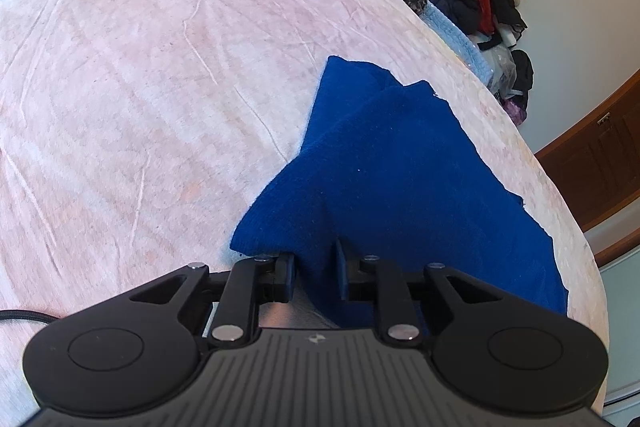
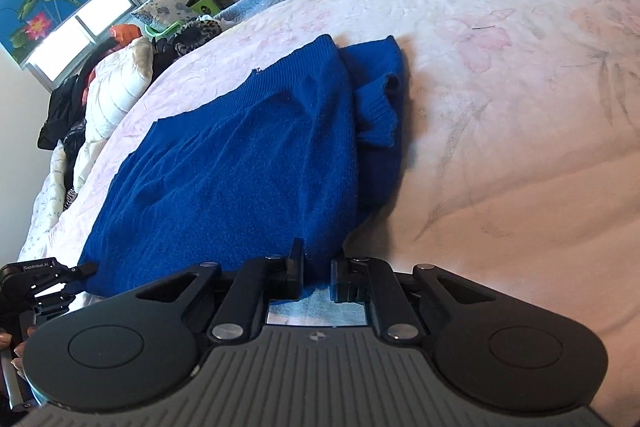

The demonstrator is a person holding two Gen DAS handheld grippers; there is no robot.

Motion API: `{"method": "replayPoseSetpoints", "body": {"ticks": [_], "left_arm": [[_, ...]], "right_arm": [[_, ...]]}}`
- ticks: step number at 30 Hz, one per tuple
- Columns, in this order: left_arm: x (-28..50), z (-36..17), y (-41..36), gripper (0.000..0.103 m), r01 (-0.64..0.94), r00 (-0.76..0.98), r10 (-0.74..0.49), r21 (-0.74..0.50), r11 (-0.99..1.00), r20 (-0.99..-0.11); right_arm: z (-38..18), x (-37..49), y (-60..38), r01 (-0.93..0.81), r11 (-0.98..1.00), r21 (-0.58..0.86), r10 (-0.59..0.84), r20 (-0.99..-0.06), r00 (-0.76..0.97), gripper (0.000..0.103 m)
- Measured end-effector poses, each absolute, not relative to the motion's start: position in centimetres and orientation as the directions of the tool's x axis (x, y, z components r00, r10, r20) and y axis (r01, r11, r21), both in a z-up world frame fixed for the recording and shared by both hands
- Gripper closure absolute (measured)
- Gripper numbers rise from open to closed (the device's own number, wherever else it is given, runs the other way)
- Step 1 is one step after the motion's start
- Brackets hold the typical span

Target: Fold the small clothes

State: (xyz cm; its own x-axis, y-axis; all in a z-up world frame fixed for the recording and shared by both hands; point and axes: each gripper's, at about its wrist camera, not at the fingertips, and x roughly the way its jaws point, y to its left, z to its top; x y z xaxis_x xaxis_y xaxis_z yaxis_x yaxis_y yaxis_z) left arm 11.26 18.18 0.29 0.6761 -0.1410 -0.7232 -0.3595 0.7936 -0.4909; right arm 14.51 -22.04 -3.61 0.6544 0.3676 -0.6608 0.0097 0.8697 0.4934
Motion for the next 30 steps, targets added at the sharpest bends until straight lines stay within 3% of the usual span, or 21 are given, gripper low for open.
{"method": "replayPoseSetpoints", "body": {"ticks": [5,6,10,12,13,18,22,30], "left_arm": [[11.1,0.2,17.9,0.083,-0.350,0.683,-0.132,-0.481,0.804,-0.718],[11.1,0.3,17.7,0.083,-0.348,0.683,-0.125,-0.471,0.811,-0.719],[11.1,0.4,17.2,0.083,-0.344,0.683,-0.105,-0.445,0.827,-0.723],[11.1,0.4,17.2,0.083,-0.342,0.683,-0.102,-0.441,0.830,-0.723],[11.1,0.4,17.1,0.083,-0.342,0.684,-0.101,-0.440,0.830,-0.723],[11.1,0.4,17.1,0.083,-0.342,0.684,-0.100,-0.438,0.831,-0.723],[11.1,0.4,17.1,0.083,-0.341,0.685,-0.097,-0.436,0.833,-0.722],[11.5,0.3,18.4,0.083,-0.393,0.670,-0.138,-0.507,0.767,-0.729]], "right_arm": [[-4.4,14.0,-22.7,0.026,0.857,0.515,0.377,-0.661,0.649,0.093],[-4.4,14.0,-22.6,0.028,0.860,0.509,0.371,-0.662,0.651,0.090],[-4.0,13.9,-22.7,0.048,0.840,0.541,0.385,-0.656,0.649,0.063],[-3.5,13.5,-23.1,0.062,0.827,0.558,0.380,-0.638,0.670,0.038],[-3.0,13.1,-23.2,0.069,0.831,0.552,0.358,-0.624,0.694,0.034],[-0.9,12.7,-24.1,0.117,0.850,0.514,0.240,-0.575,0.783,0.033],[0.5,13.8,-22.8,0.061,0.848,0.527,0.283,-0.548,0.787,0.021],[1.4,17.0,-16.8,-0.143,0.868,0.476,0.415,-0.535,0.736,0.011]]}}
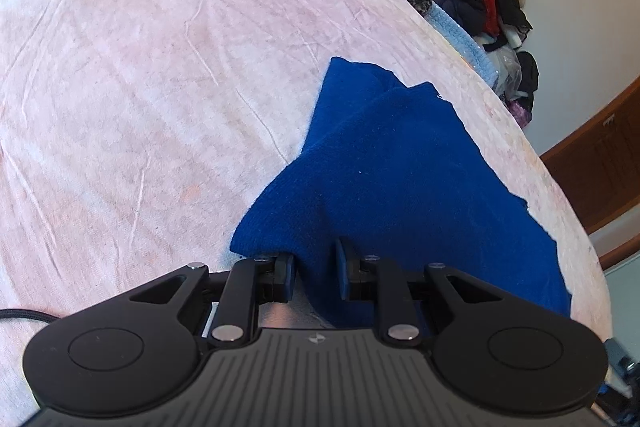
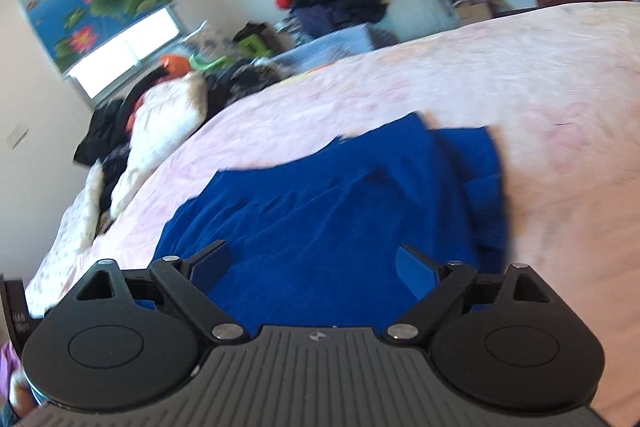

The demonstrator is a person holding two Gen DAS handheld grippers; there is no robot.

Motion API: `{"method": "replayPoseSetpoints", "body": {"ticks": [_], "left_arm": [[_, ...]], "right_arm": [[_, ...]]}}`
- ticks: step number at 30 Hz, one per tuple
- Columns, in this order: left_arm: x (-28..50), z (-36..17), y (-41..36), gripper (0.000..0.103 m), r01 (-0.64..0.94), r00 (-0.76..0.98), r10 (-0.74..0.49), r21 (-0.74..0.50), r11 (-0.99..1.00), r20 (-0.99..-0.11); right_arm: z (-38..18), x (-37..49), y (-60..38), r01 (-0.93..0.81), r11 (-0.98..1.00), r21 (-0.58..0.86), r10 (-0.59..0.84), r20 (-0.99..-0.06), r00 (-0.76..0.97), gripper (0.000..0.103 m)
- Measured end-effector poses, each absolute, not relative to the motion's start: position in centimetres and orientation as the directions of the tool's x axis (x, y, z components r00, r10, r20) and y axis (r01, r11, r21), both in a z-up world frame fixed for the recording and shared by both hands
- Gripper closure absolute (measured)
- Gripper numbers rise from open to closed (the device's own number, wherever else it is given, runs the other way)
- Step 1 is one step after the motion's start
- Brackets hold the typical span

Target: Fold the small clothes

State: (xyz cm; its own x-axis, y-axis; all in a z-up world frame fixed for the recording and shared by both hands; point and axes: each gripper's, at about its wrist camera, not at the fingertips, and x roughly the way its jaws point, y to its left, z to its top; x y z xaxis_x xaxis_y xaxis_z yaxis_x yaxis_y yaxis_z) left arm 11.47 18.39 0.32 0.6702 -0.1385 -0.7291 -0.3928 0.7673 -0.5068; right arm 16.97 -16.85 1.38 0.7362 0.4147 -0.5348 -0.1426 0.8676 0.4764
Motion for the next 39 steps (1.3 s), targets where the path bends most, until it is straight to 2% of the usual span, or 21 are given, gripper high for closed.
{"method": "replayPoseSetpoints", "body": {"ticks": [5,7,10,13,21,30,33,34,36,39], "left_arm": [[11.4,-0.6,20.6,0.082,-0.489,0.674,-0.203,-0.635,0.598,-0.711],[11.3,-1.0,21.1,0.082,-0.512,0.682,-0.214,-0.666,0.542,-0.699],[11.2,-1.4,21.3,0.082,-0.534,0.693,-0.211,-0.687,0.493,-0.690],[11.4,-1.0,20.8,0.082,-0.553,0.688,-0.179,-0.668,0.498,-0.703],[11.7,-0.2,19.5,0.082,-0.590,0.675,-0.095,-0.613,0.526,-0.731],[10.6,-1.5,21.7,0.081,-0.600,0.717,-0.143,-0.708,0.372,-0.683],[10.8,-0.6,21.0,0.083,-0.614,0.704,-0.076,-0.659,0.434,-0.706],[11.1,-0.1,20.6,0.091,-0.618,0.693,-0.046,-0.627,0.474,-0.719],[12.1,1.0,18.9,0.094,-0.604,0.659,0.016,-0.516,0.607,-0.752],[12.6,2.0,15.7,0.095,-0.530,0.671,0.120,-0.359,0.768,-0.732]], "right_arm": [[-2.5,18.7,-15.4,-0.110,0.895,0.432,0.386,-0.626,0.678,0.012],[-3.5,17.7,-15.4,-0.161,0.895,0.416,0.396,-0.574,0.717,0.007],[-4.7,16.0,-14.7,-0.239,0.904,0.355,0.403,-0.516,0.756,0.004],[-4.6,15.8,-14.3,-0.246,0.910,0.334,0.395,-0.516,0.760,0.002],[-4.8,15.8,-15.9,-0.248,0.869,0.429,0.449,-0.470,0.760,0.002],[-5.0,15.7,-16.5,-0.251,0.837,0.486,0.483,-0.441,0.757,0.002],[-5.0,15.7,-16.7,-0.251,0.827,0.503,0.492,-0.432,0.756,0.002],[-5.0,15.7,-16.7,-0.251,0.823,0.509,0.495,-0.429,0.755,0.002],[-5.1,15.7,-16.9,-0.251,0.817,0.520,0.501,-0.424,0.755,0.002],[-5.1,15.8,-16.9,-0.248,0.810,0.531,0.506,-0.421,0.753,0.002]]}}
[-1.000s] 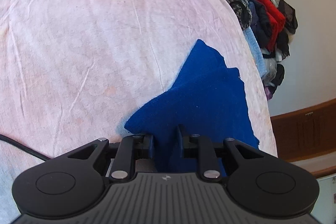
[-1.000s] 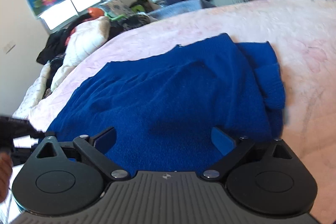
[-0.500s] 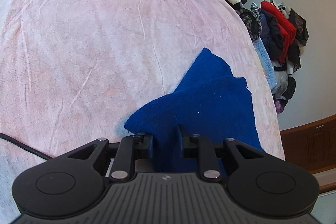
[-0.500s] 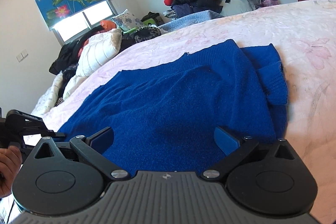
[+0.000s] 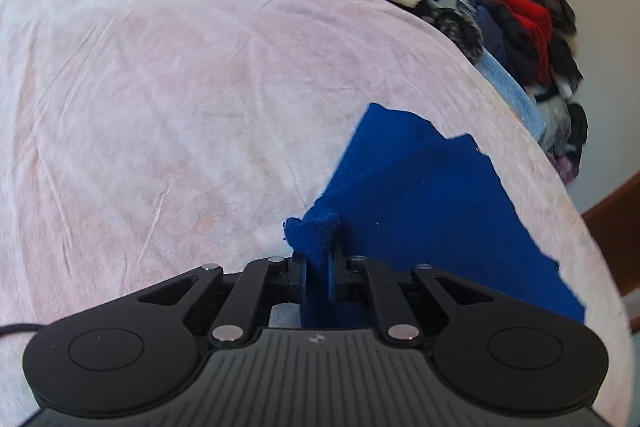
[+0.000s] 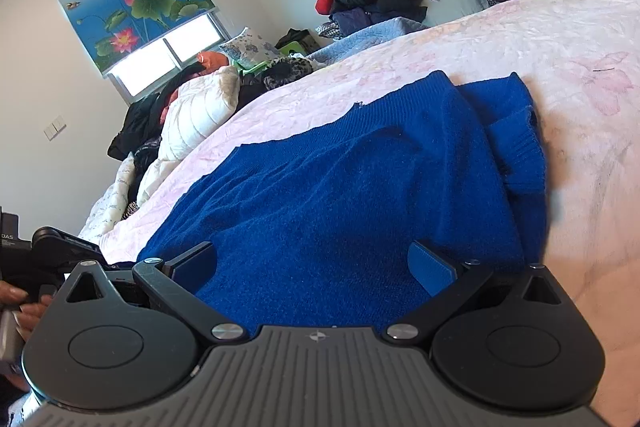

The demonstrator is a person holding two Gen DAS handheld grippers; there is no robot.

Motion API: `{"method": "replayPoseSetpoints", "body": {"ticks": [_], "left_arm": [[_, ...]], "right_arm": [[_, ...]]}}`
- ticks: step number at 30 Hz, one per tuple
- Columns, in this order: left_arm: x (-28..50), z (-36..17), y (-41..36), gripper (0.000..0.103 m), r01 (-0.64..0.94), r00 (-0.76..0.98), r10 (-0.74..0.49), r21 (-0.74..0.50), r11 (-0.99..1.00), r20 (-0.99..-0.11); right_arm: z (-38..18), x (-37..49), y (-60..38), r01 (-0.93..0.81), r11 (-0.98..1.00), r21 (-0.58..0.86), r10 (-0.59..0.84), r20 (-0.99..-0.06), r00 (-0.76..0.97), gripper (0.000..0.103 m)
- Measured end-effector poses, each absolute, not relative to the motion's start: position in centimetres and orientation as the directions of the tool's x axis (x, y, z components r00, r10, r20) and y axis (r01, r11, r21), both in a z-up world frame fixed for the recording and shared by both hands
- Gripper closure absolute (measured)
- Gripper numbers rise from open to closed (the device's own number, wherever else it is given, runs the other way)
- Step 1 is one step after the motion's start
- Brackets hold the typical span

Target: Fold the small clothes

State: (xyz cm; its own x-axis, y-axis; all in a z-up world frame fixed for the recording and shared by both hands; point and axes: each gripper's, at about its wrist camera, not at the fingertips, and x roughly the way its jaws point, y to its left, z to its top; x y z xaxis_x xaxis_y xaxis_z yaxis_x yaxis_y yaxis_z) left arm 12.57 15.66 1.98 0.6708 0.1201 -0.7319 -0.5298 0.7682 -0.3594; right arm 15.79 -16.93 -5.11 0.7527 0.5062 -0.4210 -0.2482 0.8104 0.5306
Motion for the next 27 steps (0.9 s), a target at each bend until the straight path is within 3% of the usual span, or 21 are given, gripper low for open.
{"method": "replayPoseSetpoints", "body": {"ticks": [5,8,13,16,17,20,23,27], "left_arm": [[11.1,2.9,9.8,0.095,-0.340,0.782,0.208,-0.123,0.932,-0.587],[10.1,2.5,6.3,0.095,-0.206,0.843,0.193,0.030,0.978,-0.502],[10.0,0.9,5.6,0.096,-0.178,0.850,0.181,0.054,0.983,-0.496],[9.8,0.7,5.4,0.096,-0.171,0.858,0.176,0.055,0.984,-0.483],[9.6,0.6,5.5,0.096,-0.171,0.859,0.176,0.054,0.984,-0.481],[9.5,0.4,5.6,0.096,-0.169,0.860,0.172,0.051,0.984,-0.480],[9.5,0.1,5.6,0.096,-0.164,0.858,0.164,0.043,0.986,-0.487],[9.8,-0.1,5.9,0.096,-0.157,0.856,0.150,0.029,0.987,-0.495]], "right_arm": [[-2.9,17.5,-16.0,-0.186,0.827,0.531,0.499,-0.539,0.679,0.001],[-0.2,20.0,-14.3,-0.214,0.765,0.607,0.592,-0.534,0.604,0.001],[3.4,27.4,-5.7,-0.306,0.741,0.598,0.670,-0.633,0.387,0.002],[4.2,31.2,0.8,-0.352,0.760,0.547,0.646,-0.699,0.308,0.003],[4.2,32.3,3.1,-0.372,0.760,0.533,0.639,-0.719,0.274,0.009],[2.9,35.0,9.0,-0.391,0.800,0.455,0.557,-0.806,0.199,0.042],[1.1,35.9,12.9,-0.401,0.845,0.354,0.452,-0.873,0.183,0.038],[1.7,34.9,15.8,-0.471,0.833,0.291,0.426,-0.880,0.209,0.033]]}}
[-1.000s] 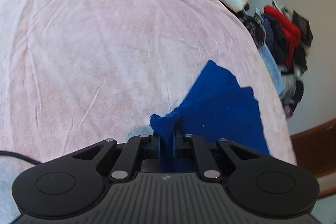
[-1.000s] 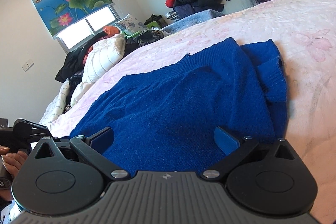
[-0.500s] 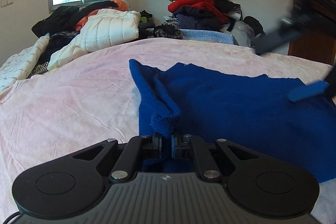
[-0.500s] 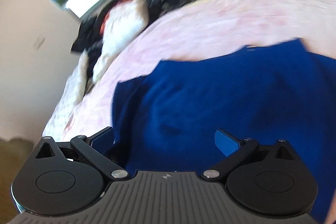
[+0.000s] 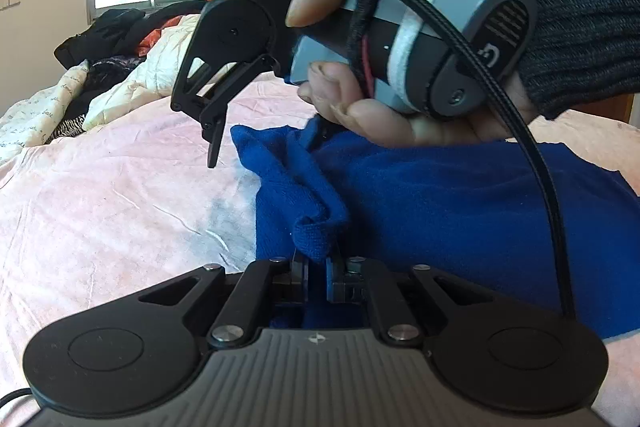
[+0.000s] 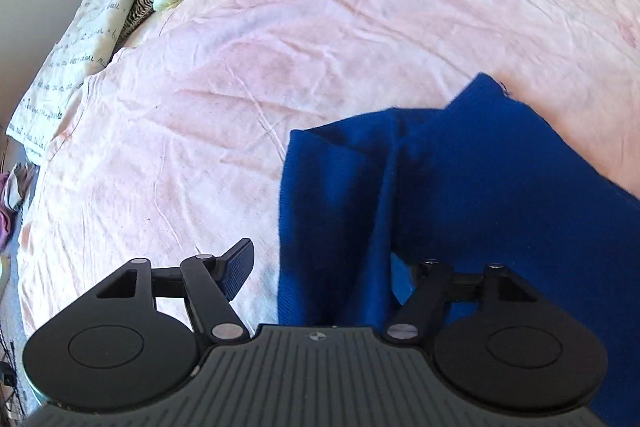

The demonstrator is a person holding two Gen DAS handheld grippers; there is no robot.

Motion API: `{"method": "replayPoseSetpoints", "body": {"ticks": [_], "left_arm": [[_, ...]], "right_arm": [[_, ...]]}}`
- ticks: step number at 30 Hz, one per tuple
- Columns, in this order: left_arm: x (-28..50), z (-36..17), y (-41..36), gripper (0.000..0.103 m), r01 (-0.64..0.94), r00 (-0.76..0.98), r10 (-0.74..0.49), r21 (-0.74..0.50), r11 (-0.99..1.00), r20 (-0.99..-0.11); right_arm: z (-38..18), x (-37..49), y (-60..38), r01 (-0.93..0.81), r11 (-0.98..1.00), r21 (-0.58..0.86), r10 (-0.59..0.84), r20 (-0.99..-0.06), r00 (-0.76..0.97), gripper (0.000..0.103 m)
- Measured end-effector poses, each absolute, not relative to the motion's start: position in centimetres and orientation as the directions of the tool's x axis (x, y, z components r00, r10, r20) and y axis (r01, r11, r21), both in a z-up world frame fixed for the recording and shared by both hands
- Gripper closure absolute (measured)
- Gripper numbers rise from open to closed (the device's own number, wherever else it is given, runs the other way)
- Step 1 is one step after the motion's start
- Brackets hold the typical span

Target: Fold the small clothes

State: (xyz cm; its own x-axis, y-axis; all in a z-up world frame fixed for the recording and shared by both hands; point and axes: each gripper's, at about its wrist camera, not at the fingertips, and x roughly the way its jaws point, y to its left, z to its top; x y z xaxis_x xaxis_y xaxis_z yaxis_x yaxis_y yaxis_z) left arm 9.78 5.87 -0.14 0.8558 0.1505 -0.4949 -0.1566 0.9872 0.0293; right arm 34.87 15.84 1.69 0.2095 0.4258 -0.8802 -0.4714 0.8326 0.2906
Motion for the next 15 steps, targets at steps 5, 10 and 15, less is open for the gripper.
{"method": "replayPoseSetpoints", "body": {"ticks": [5,10,15], "left_arm": [[10.4,-0.2,6.7,0.096,-0.151,0.856,0.142,0.021,0.988,-0.497],[10.4,-0.3,7.1,0.096,-0.150,0.856,0.139,0.018,0.988,-0.498],[10.1,0.1,6.3,0.096,-0.141,0.860,0.136,0.027,0.990,-0.492]], "right_arm": [[1.5,33.7,17.4,-0.526,0.827,0.198,0.362,-0.904,0.228,0.030],[1.3,33.7,16.7,-0.571,0.810,0.135,0.342,-0.899,0.273,0.073],[1.7,34.9,13.3,-0.521,0.817,0.248,0.423,-0.872,0.248,0.089]]}}
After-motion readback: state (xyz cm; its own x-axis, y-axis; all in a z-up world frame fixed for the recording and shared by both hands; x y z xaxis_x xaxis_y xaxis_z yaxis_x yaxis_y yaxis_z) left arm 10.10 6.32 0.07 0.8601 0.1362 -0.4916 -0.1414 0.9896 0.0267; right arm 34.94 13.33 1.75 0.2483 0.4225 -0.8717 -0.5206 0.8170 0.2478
